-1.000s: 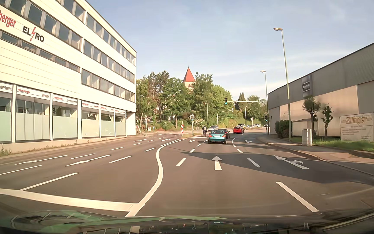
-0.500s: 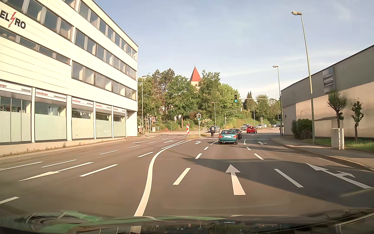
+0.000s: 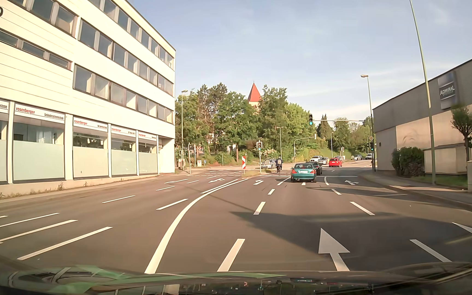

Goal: Follow the waypoints while adhering to traffic rules and regulations

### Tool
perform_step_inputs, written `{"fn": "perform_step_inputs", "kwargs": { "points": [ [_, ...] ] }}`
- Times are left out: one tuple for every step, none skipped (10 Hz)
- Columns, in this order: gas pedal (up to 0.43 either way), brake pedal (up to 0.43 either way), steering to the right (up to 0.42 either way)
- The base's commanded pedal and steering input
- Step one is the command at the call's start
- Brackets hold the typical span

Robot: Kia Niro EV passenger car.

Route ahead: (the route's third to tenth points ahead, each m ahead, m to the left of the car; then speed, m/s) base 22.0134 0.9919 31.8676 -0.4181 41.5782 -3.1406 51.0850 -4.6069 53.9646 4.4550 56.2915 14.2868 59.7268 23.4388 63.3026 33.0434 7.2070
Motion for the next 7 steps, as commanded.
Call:
{"fn": "perform_step_inputs", "kwargs": {
  "points": [
    [0.028,0.000,-0.030],
    [0.028,0.000,-0.029],
    [0.028,0.000,-0.026],
    [0.028,0.000,-0.025],
    [0.028,0.000,-0.022],
    [0.028,0.000,-0.018],
    [0.028,0.000,-0.015]
  ]
}}
